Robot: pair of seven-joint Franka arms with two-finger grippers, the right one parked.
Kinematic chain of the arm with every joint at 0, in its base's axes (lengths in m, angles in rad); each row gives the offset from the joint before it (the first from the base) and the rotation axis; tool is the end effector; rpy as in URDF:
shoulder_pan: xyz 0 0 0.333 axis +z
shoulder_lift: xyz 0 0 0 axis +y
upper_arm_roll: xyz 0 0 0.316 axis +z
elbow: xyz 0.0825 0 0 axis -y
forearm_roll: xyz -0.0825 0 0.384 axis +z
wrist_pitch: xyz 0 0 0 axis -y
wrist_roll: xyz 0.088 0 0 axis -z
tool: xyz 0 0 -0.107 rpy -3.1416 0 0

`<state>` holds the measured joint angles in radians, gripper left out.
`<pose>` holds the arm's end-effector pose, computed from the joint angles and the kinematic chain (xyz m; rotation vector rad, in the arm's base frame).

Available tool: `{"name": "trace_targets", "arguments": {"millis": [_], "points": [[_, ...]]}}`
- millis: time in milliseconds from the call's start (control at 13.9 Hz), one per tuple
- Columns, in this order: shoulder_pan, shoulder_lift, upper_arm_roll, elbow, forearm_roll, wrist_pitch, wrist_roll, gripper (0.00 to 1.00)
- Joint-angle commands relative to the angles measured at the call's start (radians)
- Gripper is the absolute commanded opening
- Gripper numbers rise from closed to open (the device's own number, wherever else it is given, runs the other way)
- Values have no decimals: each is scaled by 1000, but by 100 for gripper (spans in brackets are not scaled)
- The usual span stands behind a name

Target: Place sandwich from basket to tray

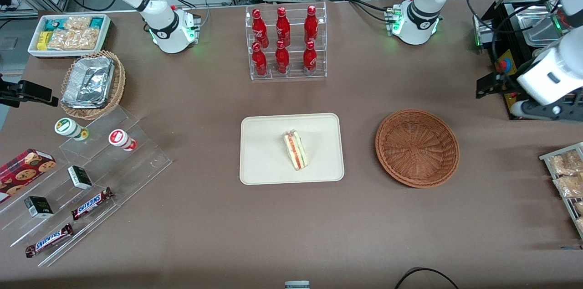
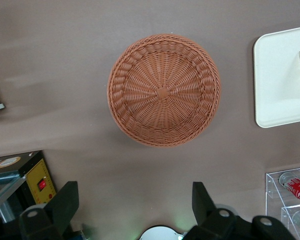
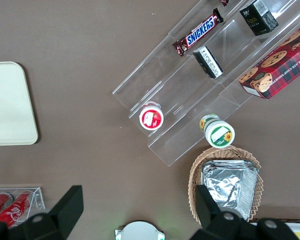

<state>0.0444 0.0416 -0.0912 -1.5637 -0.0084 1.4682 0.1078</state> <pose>0.5541 -0.0259 0.5966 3.1086 -0.2415 -0.2131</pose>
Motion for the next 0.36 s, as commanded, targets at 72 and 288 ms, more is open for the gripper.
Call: {"name": "trace_targets", "arguments": {"millis": [72,288], "points": [[25,-77,-25,-26,18,-20,10,100],[25,-92,-25,-26,30,-31,-11,100]]}}
